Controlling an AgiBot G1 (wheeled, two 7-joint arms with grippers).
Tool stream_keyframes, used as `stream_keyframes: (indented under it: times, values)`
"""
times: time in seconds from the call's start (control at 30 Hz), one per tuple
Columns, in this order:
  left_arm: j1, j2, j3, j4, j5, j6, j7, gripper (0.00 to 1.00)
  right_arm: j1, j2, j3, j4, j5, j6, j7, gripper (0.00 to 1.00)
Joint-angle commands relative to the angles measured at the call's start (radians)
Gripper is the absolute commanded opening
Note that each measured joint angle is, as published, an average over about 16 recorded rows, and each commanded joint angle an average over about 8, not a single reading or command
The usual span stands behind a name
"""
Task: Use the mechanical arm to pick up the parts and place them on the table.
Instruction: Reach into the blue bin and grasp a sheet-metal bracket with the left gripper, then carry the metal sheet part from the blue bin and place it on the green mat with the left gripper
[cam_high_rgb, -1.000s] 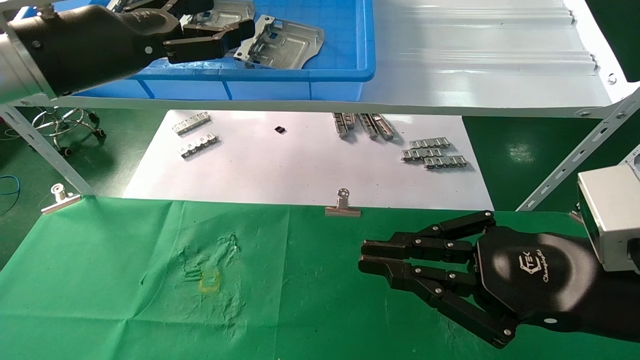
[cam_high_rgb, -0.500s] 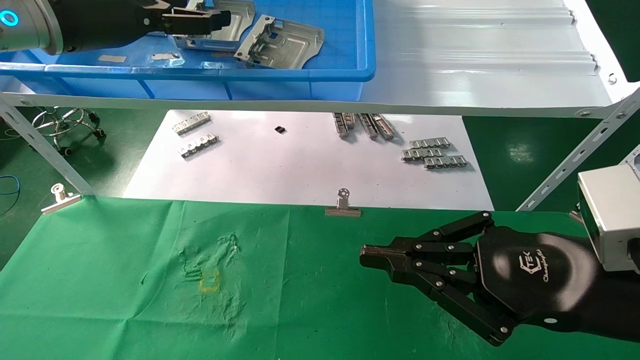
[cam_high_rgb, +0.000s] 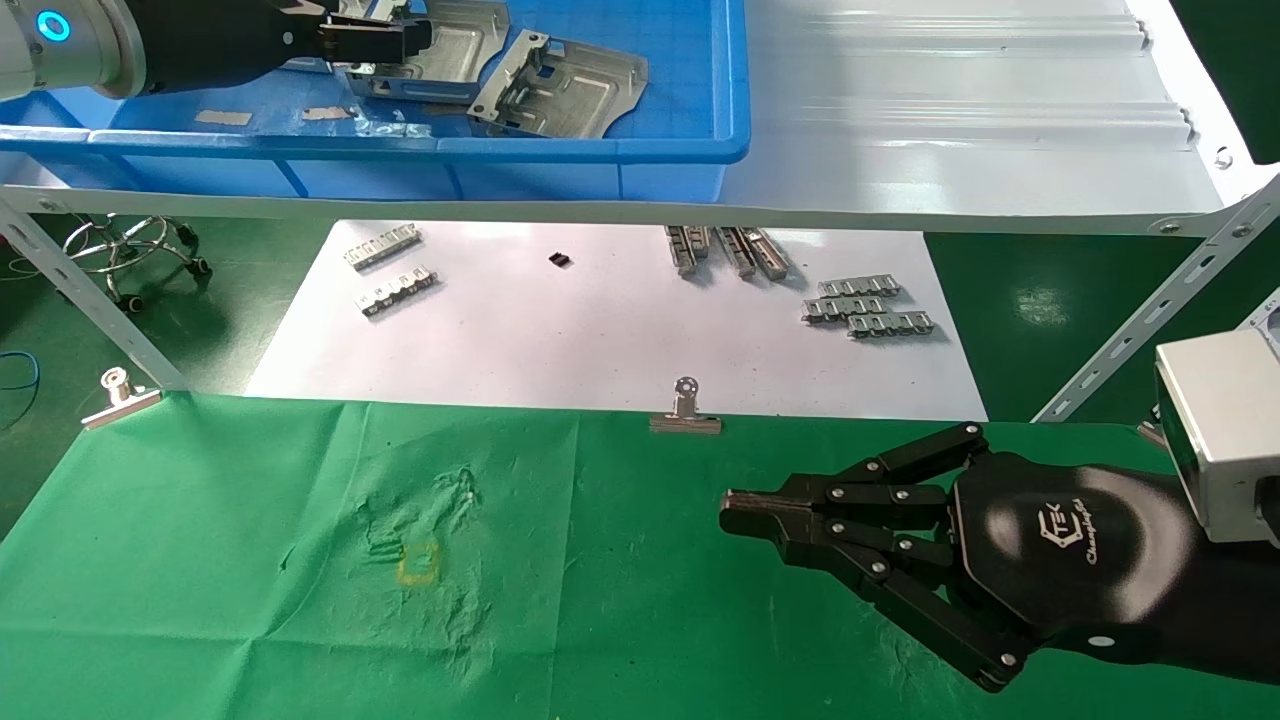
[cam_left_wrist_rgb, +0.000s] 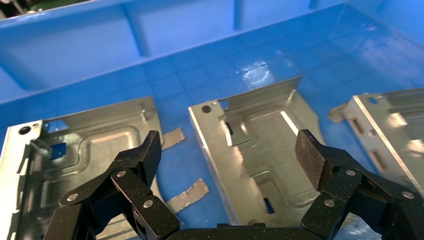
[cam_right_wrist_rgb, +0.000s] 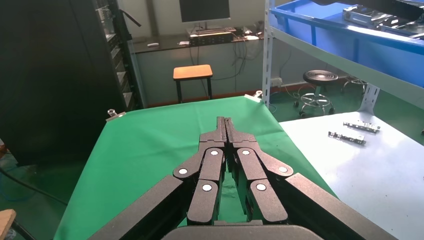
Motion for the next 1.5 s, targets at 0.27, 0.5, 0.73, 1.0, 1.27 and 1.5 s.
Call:
stream_keyframes:
  times: [0.27, 0.5, 0.73, 1.0, 1.27, 1.5]
  values:
    - [-0.015, 0.026, 0.005, 0.05, 0.009, -0.021, 0.022, 0.0, 0.0, 0.0, 0.0, 0.0, 0.0, 0.0, 0.0, 0.0]
    - [-0.017, 0.037, 0.009, 0.072, 0.015, -0.036, 0.04, 0.0, 0.0, 0.0, 0.0, 0.0, 0.0, 0.0, 0.0, 0.0]
    - [-0.017, 0.044, 0.009, 0.088, 0.016, -0.052, 0.05, 0.0, 0.0, 0.0, 0.0, 0.0, 0.0, 0.0, 0.0, 0.0]
    - [-0.021, 0.047, 0.011, 0.098, 0.019, -0.059, 0.061, 0.0, 0.0, 0.0, 0.0, 0.0, 0.0, 0.0, 0.0, 0.0]
    - [-0.026, 0.045, 0.01, 0.105, 0.018, -0.062, 0.066, 0.0, 0.0, 0.0, 0.0, 0.0, 0.0, 0.0, 0.0, 0.0]
    - [-0.033, 0.038, -0.001, 0.102, 0.001, -0.068, 0.072, 0.0, 0.0, 0.0, 0.0, 0.0, 0.0, 0.0, 0.0, 0.0]
